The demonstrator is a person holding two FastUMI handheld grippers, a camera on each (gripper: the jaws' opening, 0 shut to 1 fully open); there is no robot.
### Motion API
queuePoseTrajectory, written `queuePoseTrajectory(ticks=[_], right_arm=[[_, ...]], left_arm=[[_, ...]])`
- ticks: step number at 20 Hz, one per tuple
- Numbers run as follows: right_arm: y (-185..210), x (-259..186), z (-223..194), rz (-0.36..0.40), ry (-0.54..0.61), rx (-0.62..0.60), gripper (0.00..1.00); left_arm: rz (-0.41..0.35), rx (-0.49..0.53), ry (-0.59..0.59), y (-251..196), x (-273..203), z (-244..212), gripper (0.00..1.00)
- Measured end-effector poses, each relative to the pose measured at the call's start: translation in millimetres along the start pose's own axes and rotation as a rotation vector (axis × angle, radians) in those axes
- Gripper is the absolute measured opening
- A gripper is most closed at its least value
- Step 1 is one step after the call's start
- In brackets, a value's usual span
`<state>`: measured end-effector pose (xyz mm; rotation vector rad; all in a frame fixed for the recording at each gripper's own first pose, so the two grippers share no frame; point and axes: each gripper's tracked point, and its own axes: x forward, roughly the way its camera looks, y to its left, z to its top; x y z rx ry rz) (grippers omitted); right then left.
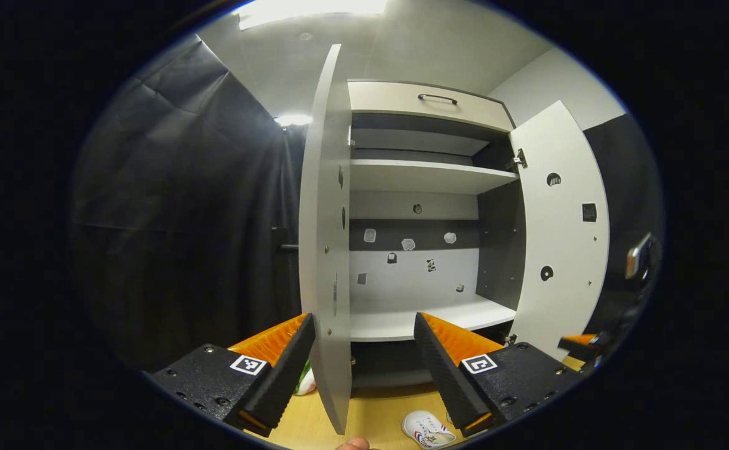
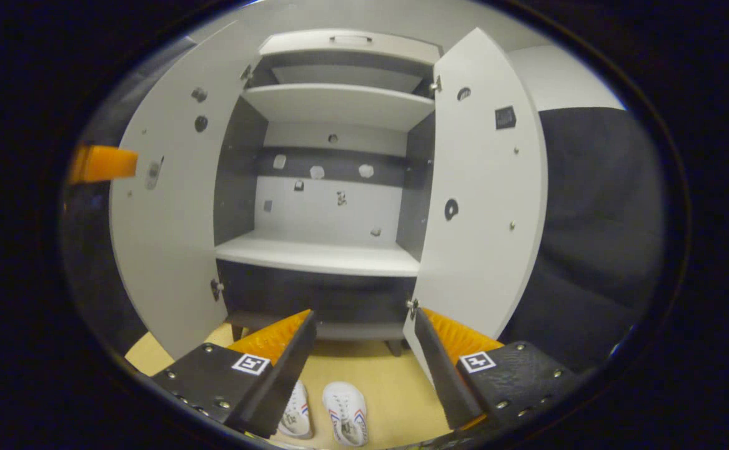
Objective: Grab one shoe with the right hand and put it into the shoe cabinet, grab the other shoe with the left hand and put it into the shoe cabinet; then close the right door with the right hand and the left door with the left hand.
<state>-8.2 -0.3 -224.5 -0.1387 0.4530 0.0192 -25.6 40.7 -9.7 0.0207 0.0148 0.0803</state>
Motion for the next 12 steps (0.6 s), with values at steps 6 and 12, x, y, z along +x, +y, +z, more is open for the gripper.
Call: queuePoseTrajectory(ticks=[6,12], right_arm=[[32,23,-145,0.102,0.327,-0.005,0.73],[50,42,-245,0.164,0.554,-0.036,0.70]], left_arm=[[0.037,0.003,0.021,12,-4,-8,0.96],[0.080,0.014,0.048,26,-7,-17,0.97]])
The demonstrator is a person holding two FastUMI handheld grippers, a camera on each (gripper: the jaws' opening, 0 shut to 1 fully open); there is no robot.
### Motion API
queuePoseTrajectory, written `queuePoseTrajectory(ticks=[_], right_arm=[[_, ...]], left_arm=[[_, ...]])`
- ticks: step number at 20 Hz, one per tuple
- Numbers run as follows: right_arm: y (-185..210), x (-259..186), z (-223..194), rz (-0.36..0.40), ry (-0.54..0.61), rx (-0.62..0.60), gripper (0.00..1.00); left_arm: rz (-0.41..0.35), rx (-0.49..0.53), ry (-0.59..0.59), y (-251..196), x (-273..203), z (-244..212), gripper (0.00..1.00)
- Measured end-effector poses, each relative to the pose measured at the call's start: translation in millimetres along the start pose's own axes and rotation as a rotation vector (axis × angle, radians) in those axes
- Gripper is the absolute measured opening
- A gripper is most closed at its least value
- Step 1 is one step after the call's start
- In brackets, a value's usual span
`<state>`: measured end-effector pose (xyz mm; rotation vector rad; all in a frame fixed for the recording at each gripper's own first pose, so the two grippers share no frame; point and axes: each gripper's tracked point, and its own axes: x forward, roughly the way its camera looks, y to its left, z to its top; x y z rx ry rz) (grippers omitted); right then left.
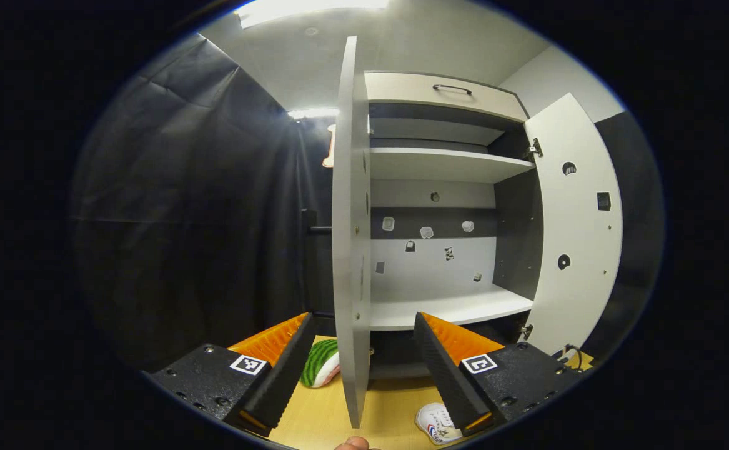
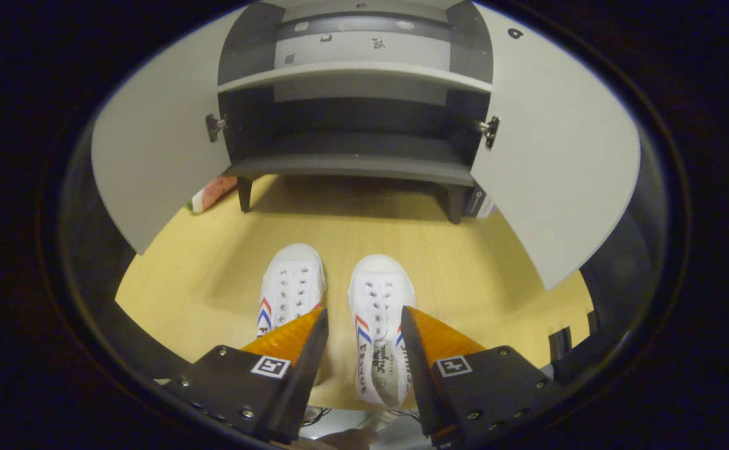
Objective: Grab one shoe with the right hand and put it into the shoe cabinet, grab the other shoe with the left hand and put it into the shoe cabinet; then close the right door with the right hand and the left door with the left hand.
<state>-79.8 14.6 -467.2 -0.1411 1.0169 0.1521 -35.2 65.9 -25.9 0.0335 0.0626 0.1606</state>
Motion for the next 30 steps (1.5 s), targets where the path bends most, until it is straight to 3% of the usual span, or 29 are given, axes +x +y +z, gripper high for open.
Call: queuePoseTrajectory(ticks=[8,10,14,15,17,18,23,25,30], right_arm=[[6,55,-38,0.014,0.126,-0.041,0.70],[3,57,-39,0.005,0.137,-0.043,0.40],[4,59,-37,-0.028,0.116,-0.111,0.39],[4,63,-42,-0.039,0.113,-0.118,0.16],[6,61,-43,-0.039,0.126,-0.084,0.17],[7,60,-41,-0.041,0.123,-0.044,0.02],[0,53,-29,-0.031,0.097,0.036,0.00],[5,42,-17,0.015,0.079,0.109,0.00],[4,-3,53,0.039,-0.060,0.141,0.00]], left_arm=[[0.031,0.013,0.020,11,-2,-7,0.98],[0.038,0.011,0.023,14,-2,-8,0.98],[0.050,0.003,0.027,18,0,-9,0.98],[0.051,0.001,0.028,19,0,-9,0.98],[0.052,-0.004,0.035,20,0,-12,0.98],[0.050,-0.007,0.037,20,0,-13,0.98],[0.054,-0.005,0.046,24,0,-17,0.98],[0.056,-0.004,0.044,27,-2,-17,0.98],[0.056,-0.005,0.049,31,-1,-19,0.98]])
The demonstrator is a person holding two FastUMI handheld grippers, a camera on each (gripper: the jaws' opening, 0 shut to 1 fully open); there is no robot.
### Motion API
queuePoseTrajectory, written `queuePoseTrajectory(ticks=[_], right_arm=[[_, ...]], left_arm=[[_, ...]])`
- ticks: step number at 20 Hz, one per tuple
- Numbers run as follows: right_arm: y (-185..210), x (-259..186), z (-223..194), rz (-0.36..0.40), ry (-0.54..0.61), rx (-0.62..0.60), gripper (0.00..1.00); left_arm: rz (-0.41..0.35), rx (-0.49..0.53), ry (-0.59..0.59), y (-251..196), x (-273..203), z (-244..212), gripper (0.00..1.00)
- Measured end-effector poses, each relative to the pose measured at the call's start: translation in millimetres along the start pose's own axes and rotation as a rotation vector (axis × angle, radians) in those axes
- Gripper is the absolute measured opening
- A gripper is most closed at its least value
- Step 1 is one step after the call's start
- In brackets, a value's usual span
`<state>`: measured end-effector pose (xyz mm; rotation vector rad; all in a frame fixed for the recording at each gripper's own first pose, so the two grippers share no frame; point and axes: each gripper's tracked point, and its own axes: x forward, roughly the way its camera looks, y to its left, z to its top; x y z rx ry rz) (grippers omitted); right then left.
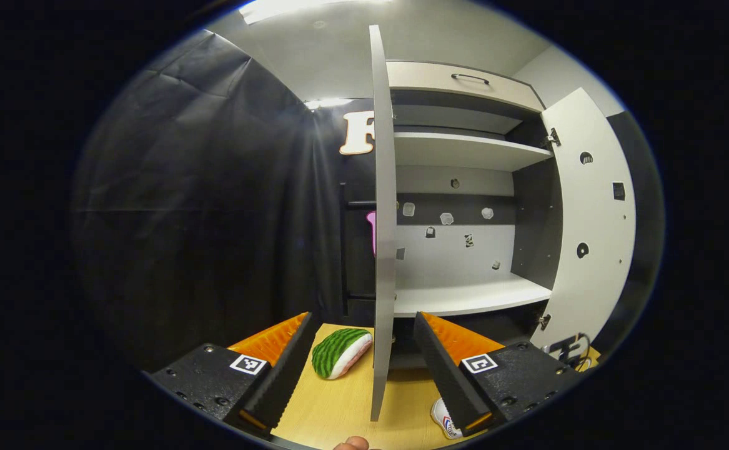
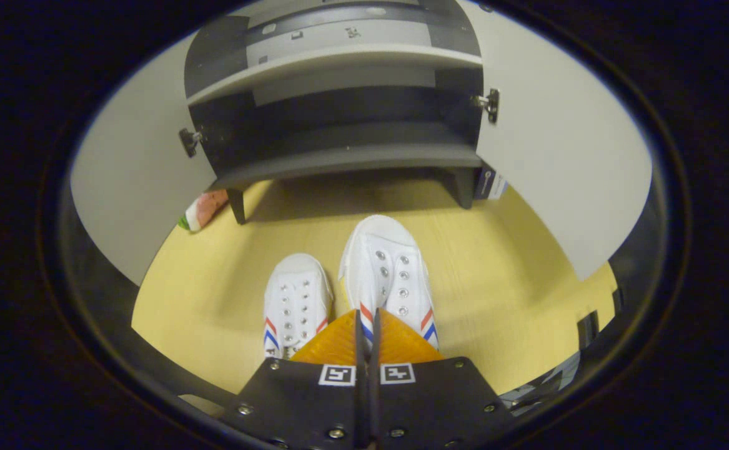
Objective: Grab one shoe with the right hand and put it into the shoe cabinet, grab the other shoe with the left hand and put it into the shoe cabinet; then close the right door with the right hand and the left door with the left hand.
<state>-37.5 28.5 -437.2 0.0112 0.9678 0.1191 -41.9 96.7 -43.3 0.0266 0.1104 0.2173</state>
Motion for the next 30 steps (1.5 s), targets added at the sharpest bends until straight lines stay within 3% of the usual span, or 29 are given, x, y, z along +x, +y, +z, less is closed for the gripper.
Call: queuePoseTrajectory(ticks=[5,8,12,16,22,30], right_arm=[[18,-64,143,0.038,-0.260,0.018,0.00],[23,-80,223,0.041,-0.374,-0.007,0.00],[17,-61,313,-0.012,-0.444,-0.087,0.00],[11,-14,383,-0.053,-0.432,-0.121,0.00],[4,68,428,-0.124,-0.339,-0.187,0.00],[4,108,415,-0.133,-0.251,-0.197,0.01]], left_arm=[[-0.005,0.000,0.005,1,1,-3,0.98],[-0.005,-0.005,0.005,4,1,-5,0.98],[0.005,-0.006,0.002,10,-1,-6,0.98],[0.025,-0.011,0.004,17,-3,-8,0.98],[0.058,-0.007,0.011,25,-4,-12,0.98],[0.069,-0.015,0.049,23,-3,-23,0.98]])
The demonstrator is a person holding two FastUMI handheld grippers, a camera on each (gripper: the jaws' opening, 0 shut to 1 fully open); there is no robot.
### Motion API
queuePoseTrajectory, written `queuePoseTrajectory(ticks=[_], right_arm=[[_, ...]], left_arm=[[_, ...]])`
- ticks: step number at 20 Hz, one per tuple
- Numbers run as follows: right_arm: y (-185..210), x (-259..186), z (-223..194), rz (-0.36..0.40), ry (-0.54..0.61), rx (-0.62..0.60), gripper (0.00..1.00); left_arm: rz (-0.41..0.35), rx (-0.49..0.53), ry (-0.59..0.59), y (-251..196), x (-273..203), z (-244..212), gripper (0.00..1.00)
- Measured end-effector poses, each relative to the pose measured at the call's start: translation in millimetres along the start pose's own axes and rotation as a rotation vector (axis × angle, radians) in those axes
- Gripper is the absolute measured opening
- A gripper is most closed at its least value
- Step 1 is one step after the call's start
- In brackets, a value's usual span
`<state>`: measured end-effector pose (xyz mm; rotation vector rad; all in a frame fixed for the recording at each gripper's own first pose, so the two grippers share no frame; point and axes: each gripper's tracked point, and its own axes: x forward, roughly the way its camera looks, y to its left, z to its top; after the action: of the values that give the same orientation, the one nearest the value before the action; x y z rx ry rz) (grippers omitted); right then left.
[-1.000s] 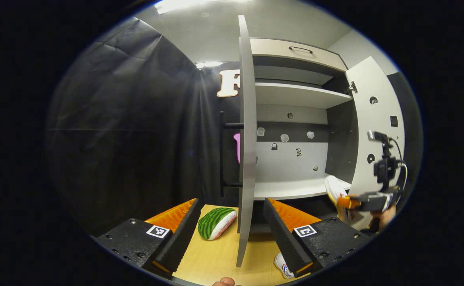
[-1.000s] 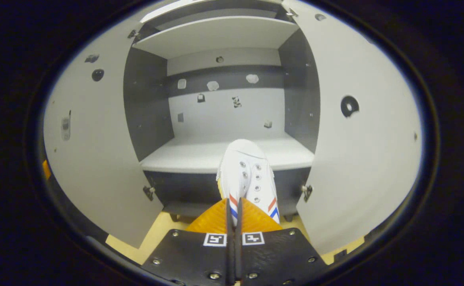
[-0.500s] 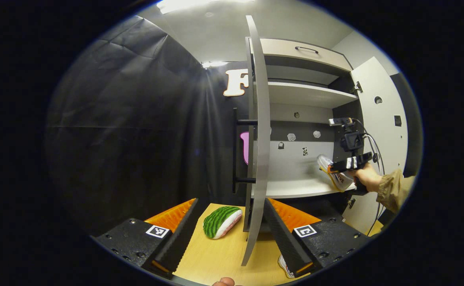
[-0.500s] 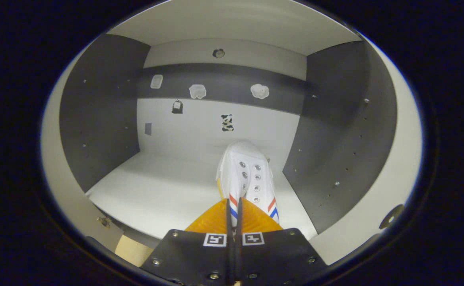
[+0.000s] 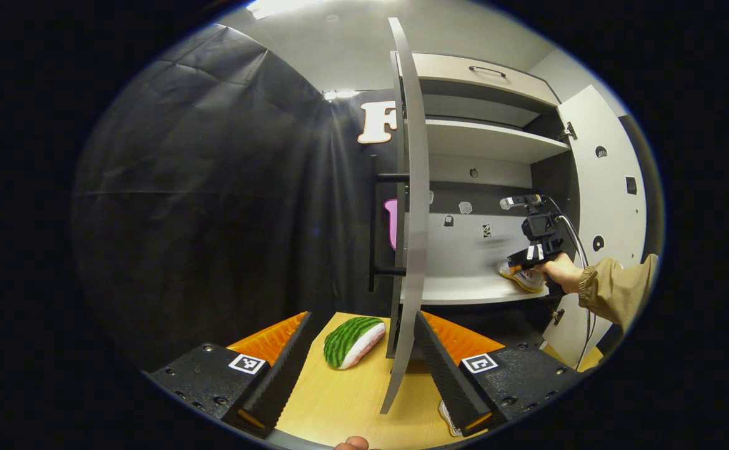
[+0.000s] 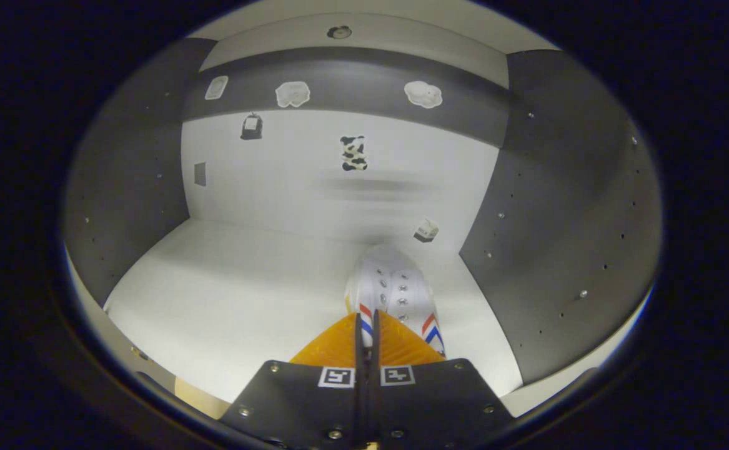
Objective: Grab one shoe with the right hand and put it into the shoe cabinet, grab the other shoe with the left hand and put it into the shoe cabinet; then close the right door with the right hand and the left door with the left hand.
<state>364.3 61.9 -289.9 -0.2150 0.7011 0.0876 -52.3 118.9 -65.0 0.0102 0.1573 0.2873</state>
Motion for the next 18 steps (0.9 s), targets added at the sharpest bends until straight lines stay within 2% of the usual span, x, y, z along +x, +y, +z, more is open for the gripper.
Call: queuePoseTrajectory(ticks=[2,4,5,7,12,18], right_arm=[[0,-6,0,-0.009,-0.004,-0.016,0.02],[-3,-7,3,-0.027,-0.031,-0.035,0.11],[-3,-13,6,-0.024,-0.056,-0.044,0.19],[-9,-29,19,-0.039,-0.114,-0.061,0.24],[-23,-105,36,-0.031,-0.246,-0.051,0.24],[-39,-221,31,0.001,-0.381,-0.012,0.24]], left_arm=[[-0.006,0.000,0.007,-3,-3,-1,0.98],[-0.016,0.000,0.015,-7,-7,-3,0.98],[-0.019,0.002,0.020,-8,-11,-6,0.98],[-0.030,0.009,0.031,-14,-17,-11,0.98],[-0.097,0.015,0.087,-35,-31,-36,0.98],[-0.242,-0.012,0.250,-85,-44,-90,0.99]])
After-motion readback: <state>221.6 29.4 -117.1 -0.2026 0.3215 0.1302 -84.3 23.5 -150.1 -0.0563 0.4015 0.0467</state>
